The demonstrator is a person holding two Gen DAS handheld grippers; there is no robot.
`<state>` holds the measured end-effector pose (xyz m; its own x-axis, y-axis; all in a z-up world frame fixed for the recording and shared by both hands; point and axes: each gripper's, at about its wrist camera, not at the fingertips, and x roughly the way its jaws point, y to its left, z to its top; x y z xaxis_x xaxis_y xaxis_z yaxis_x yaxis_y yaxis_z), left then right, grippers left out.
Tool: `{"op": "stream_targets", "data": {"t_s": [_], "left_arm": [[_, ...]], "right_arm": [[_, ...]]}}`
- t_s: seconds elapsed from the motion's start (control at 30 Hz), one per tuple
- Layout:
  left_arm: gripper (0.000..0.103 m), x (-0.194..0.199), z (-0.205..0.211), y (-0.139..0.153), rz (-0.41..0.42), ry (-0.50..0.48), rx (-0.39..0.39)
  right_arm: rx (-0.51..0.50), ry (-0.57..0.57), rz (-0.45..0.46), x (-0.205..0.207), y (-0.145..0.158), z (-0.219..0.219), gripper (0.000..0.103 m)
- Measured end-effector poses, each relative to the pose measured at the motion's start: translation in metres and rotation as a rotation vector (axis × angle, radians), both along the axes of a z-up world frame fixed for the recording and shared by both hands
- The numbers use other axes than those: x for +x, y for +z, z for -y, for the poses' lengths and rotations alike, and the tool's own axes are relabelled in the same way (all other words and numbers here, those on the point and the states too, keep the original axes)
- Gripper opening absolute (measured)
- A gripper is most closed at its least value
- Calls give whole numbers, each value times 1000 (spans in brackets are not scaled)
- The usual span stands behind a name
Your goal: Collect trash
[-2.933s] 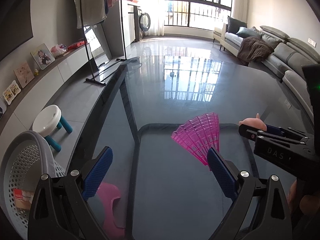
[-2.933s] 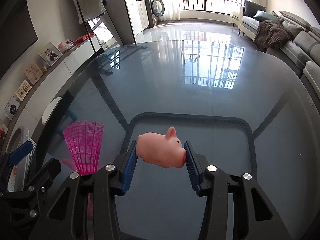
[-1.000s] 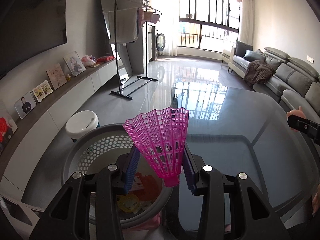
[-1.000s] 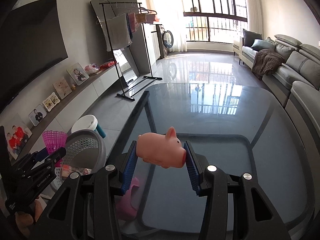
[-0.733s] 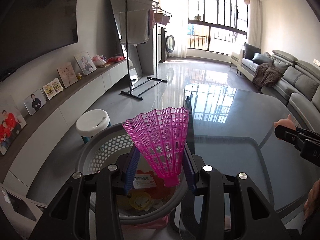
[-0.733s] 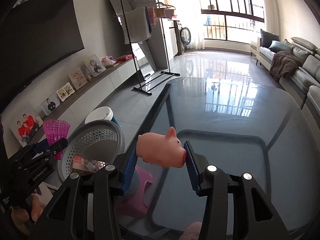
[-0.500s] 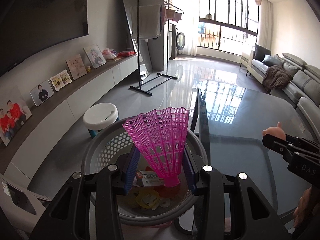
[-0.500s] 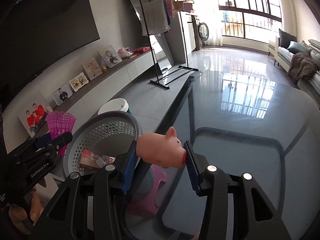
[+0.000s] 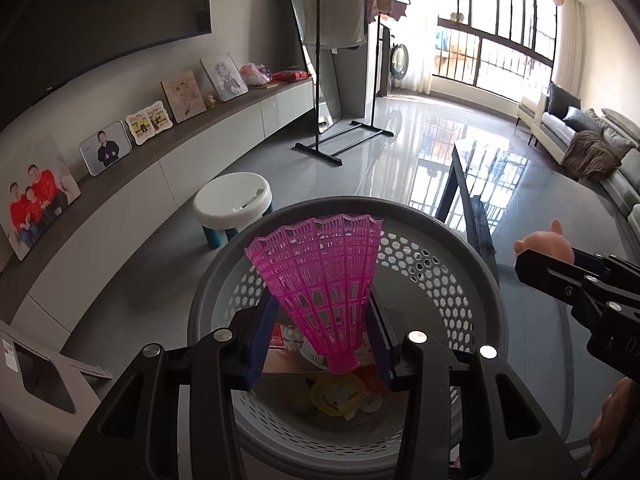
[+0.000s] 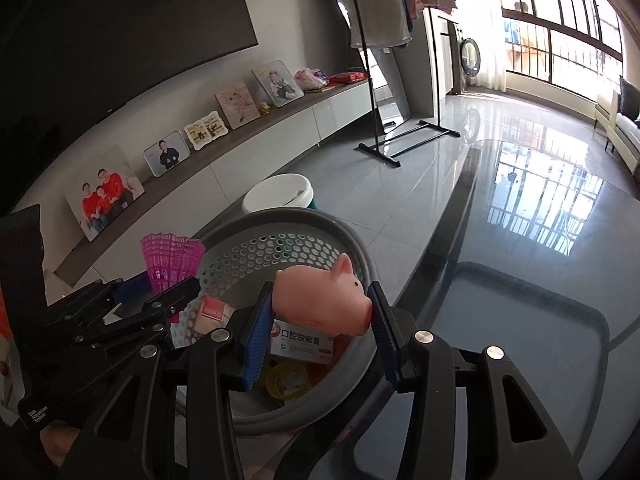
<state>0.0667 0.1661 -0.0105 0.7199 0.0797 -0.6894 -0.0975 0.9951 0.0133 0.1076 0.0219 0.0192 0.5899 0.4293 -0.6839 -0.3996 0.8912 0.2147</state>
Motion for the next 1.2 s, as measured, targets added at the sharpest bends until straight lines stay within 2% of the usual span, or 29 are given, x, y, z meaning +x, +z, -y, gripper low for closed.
{"op": "stream_targets", "data": {"t_s": [0.3,0.37,0.4,0.43,0.47,0.5,0.8,1.2], "left_arm": [[47,-1,-10,-3,-10,34,8],[54,-2,-11,-3,-11,40,5],[62,-3,-12,-2,-9,44,3],[65,-5,-12,-2,-7,49,4],[69,-5,-13,-1,-3,54,5],[71,-7,-14,0,2,57,7],[73,-9,-19,-5,-23,84,-16],[78,-21,-23,-2,-10,100,-21]], "right_arm": [[-31,80,-19,6,-14,-30,45],[-32,86,-17,4,-16,-32,45],[-35,85,-18,4,-17,-31,48],[-33,83,-19,5,-18,-31,53],[-28,81,-17,4,-18,-29,65],[-21,76,-10,4,-17,-27,69],[-6,33,-9,-3,-18,-11,69],[-19,-24,-7,-19,-18,-3,70]]}}
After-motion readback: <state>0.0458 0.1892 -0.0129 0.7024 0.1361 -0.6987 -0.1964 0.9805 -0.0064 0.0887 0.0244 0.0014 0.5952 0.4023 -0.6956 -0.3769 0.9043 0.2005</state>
